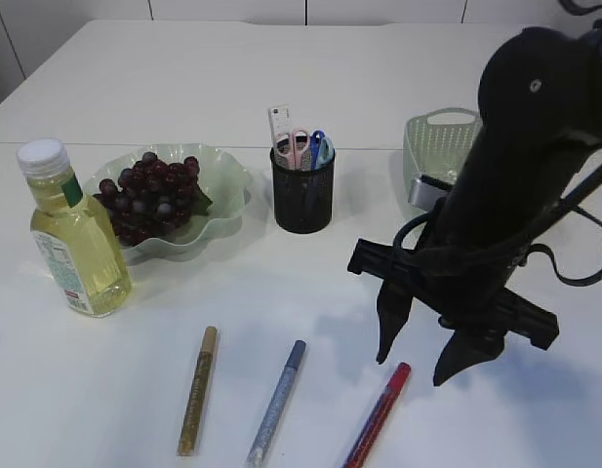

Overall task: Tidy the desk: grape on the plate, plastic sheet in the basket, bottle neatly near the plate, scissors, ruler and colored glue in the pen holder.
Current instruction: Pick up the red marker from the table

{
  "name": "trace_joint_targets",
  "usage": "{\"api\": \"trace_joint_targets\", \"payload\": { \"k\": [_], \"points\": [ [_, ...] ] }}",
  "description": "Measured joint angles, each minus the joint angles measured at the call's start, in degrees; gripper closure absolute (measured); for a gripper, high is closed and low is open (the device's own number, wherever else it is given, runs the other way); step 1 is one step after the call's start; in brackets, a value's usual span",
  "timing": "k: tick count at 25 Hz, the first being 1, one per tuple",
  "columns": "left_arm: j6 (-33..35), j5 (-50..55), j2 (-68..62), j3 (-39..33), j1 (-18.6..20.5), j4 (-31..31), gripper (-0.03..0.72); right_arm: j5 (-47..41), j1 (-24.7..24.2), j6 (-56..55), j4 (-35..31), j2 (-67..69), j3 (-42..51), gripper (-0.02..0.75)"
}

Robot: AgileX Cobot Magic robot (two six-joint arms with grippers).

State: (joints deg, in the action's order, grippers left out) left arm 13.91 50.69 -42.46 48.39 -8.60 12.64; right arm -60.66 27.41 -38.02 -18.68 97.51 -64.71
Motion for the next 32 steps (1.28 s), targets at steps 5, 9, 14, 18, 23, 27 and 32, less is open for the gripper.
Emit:
{"api": "trace_joint_targets", "payload": {
  "k": [5,9,14,18,23,27,32],
  "points": [
    [0.0,0.5,0.0,0.0,0.0,0.0,0.379,2.2,0.1,0.0,0.0,3.1,0.0,0.32],
    [0.0,0.6,0.0,0.0,0.0,0.0,0.379,3.8,0.7,0.0,0.0,6.1,0.0,0.32],
    [0.0,0.7,0.0,0.0,0.0,0.0,0.379,7.2,2.0,-0.4,0.0,9.5,0.0,0.32],
    [0.0,0.7,0.0,0.0,0.0,0.0,0.379,11.5,4.3,-1.9,0.1,11.2,0.0,0.32],
    [0.0,1.0,0.0,0.0,0.0,0.0,0.379,12.9,5.4,-7.2,2.4,12.0,0.0,0.32],
    [0.0,1.0,0.0,0.0,0.0,0.0,0.379,8.9,5.5,-10.3,7.6,12.1,0.0,0.32],
    [0.0,1.0,0.0,0.0,0.0,0.0,0.379,5.8,5.5,-13.0,10.3,12.1,0.0,0.32]
  ]
}}
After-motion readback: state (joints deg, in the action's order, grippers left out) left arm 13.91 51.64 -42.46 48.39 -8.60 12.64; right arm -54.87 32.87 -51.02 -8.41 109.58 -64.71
